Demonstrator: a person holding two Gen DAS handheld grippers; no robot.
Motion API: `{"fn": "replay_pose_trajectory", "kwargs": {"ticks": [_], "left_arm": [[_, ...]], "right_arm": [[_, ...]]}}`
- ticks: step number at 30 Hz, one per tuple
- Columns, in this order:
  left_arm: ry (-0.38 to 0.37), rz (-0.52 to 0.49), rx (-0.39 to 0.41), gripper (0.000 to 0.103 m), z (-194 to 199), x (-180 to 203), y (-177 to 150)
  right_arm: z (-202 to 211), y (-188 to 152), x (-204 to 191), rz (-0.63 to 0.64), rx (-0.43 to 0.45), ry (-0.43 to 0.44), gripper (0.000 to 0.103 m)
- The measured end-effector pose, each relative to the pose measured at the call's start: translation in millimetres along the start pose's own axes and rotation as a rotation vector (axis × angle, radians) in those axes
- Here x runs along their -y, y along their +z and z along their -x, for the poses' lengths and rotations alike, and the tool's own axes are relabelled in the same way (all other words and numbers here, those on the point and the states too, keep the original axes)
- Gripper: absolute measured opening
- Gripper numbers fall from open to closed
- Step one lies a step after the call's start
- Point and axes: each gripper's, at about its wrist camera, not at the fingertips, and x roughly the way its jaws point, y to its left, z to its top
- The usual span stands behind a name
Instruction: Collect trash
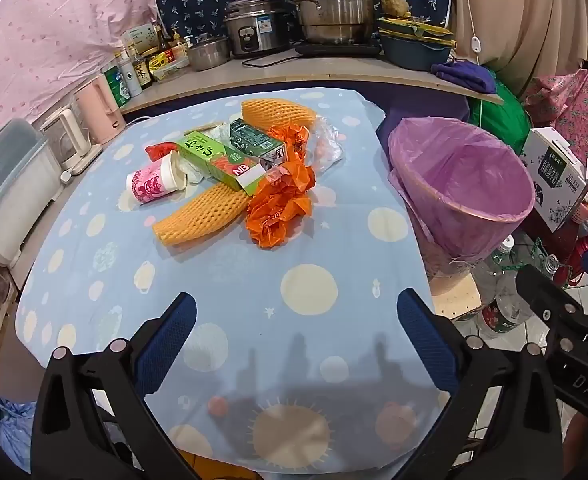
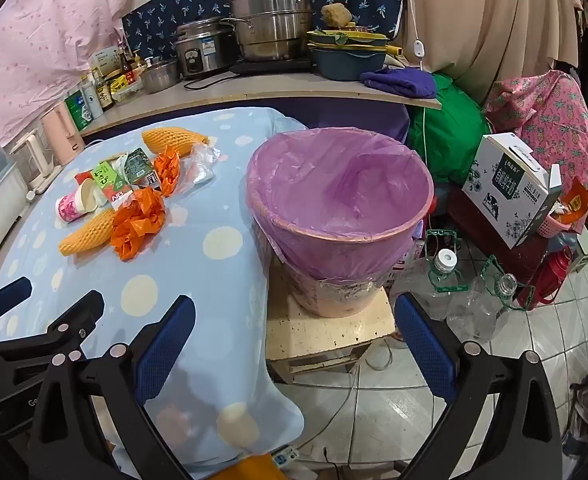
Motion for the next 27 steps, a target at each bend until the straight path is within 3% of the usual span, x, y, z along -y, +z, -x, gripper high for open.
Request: {"fn": "replay_pose_trajectory", "kwargs": {"ticks": [27], "left_arm": [[-0.003,0.014,0.012,0.096,3.2,-4.3,-2.1]], "right_arm": [[4.0,-0.2,3.7,-0.009,0.004,0.003,0.096]]}}
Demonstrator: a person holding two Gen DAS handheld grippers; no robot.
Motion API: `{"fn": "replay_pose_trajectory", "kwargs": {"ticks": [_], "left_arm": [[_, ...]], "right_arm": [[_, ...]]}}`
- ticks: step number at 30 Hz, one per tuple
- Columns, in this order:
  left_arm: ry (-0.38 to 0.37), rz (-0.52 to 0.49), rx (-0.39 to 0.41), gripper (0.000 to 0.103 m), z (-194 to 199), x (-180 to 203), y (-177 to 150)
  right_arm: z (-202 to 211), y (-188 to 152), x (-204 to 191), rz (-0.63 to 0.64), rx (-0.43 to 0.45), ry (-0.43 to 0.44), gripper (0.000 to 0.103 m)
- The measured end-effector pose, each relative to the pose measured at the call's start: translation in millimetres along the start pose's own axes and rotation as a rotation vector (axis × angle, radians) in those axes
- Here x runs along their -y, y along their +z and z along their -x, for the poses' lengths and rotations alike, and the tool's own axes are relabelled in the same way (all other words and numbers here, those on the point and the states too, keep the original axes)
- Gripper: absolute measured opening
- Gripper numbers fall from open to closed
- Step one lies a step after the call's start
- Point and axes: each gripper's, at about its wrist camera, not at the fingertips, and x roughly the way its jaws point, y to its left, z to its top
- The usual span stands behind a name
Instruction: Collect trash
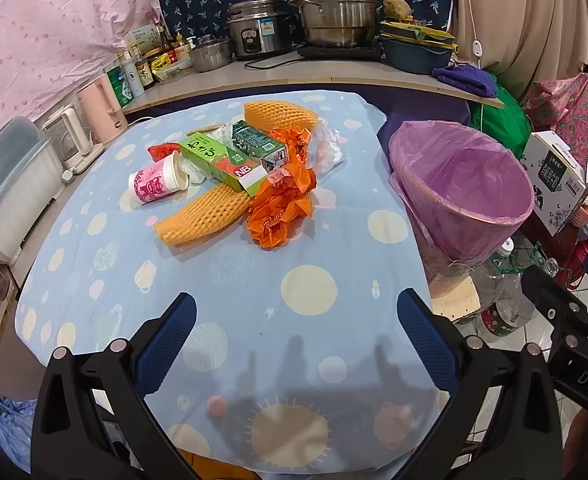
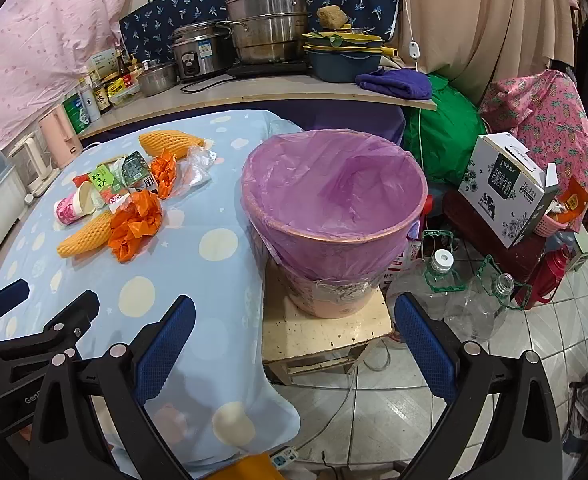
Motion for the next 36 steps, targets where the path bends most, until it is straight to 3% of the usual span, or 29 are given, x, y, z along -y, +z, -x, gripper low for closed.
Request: {"fn": "replay_pose_trajectory", "kwargs": {"ticks": [36], "left_arm": [[0.020,-0.017,0.000,0.096,1.9,1.3,1.6]], "right_arm": [[2.6,0.6,0.2,0.001,0.006,0.003,0.096]]}}
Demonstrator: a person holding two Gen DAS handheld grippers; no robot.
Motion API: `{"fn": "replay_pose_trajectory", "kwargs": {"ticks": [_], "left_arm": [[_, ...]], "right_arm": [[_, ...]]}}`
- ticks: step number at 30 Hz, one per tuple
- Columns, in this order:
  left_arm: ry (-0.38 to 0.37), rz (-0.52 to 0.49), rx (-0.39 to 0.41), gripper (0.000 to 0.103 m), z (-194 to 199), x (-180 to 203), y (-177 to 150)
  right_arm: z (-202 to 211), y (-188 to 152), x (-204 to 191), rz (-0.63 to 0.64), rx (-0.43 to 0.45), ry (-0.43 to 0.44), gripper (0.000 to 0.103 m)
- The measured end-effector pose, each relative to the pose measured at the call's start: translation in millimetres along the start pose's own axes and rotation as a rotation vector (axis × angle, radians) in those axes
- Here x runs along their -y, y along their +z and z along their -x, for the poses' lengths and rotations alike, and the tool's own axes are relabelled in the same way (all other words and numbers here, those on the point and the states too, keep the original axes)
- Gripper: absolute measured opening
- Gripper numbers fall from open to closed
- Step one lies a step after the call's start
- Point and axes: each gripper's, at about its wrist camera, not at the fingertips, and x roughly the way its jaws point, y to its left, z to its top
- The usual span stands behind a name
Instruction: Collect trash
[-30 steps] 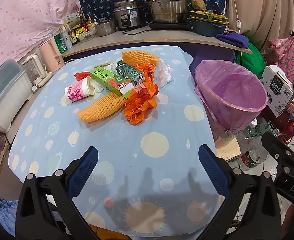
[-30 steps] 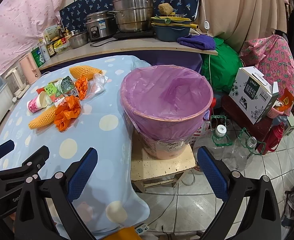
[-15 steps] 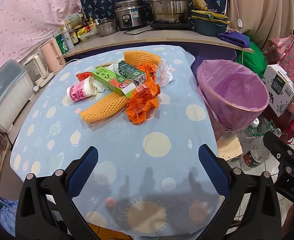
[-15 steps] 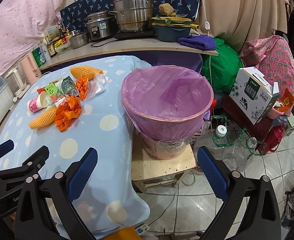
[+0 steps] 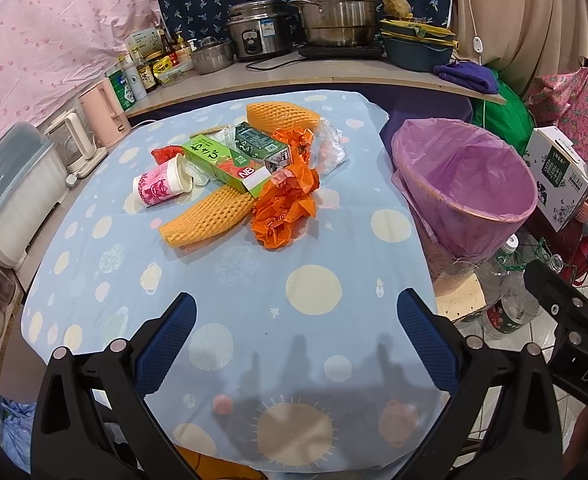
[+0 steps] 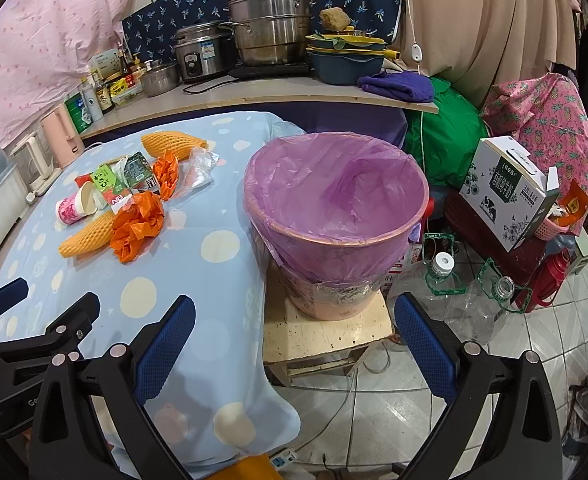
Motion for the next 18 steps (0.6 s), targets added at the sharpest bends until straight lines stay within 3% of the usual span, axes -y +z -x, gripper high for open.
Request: {"fn": "replay_pose_trajectory", "kwargs": {"ticks": [18], "left_arm": [[0.003,0.001,-0.001,0.096,-1.0,-1.1,-0.1]], "right_arm": [[0.6,1.7,2.0,0.000,0.001,0.000,0.096]]}}
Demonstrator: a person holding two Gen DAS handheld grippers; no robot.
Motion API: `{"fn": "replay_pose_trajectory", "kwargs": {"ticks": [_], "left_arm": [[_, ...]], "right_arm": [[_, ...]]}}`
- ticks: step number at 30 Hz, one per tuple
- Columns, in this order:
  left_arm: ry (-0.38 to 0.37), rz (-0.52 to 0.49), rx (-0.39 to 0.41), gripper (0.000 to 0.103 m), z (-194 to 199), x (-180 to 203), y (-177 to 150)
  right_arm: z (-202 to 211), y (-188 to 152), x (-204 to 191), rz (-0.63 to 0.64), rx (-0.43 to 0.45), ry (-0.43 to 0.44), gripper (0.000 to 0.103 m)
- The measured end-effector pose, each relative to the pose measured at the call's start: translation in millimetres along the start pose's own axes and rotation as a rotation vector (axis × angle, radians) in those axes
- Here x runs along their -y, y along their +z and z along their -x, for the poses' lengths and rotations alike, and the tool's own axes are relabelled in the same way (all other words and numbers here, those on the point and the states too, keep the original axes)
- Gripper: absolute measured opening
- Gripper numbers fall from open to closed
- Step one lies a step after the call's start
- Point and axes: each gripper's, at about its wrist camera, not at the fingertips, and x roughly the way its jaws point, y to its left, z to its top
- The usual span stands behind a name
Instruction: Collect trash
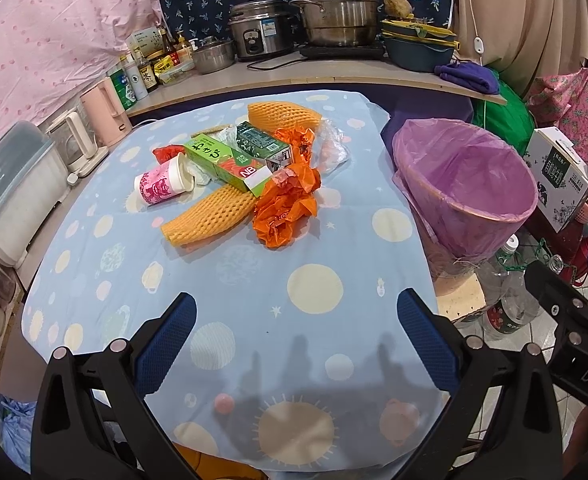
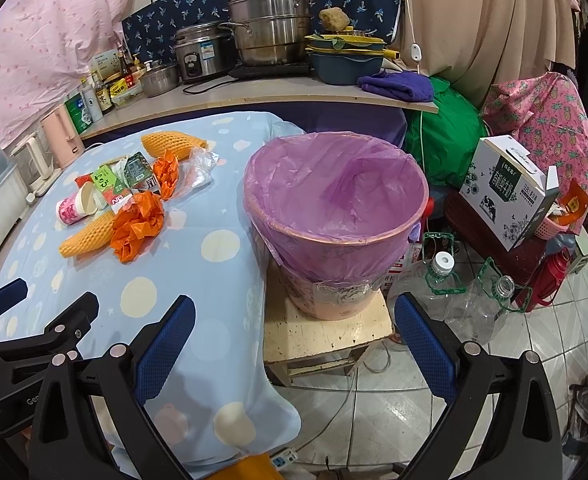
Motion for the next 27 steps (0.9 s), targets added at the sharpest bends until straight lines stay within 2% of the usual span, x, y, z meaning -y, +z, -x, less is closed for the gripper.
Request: {"fn": "replay_pose_trajectory", "kwargs": {"ticks": [27], "left_arm": [[-0.001,-0.002,0.005,0.096,3.3,3.2,-1.1]], "right_arm": [[-0.1,-0.3,1.7,0.000,0.001,0.000,0.096]]}}
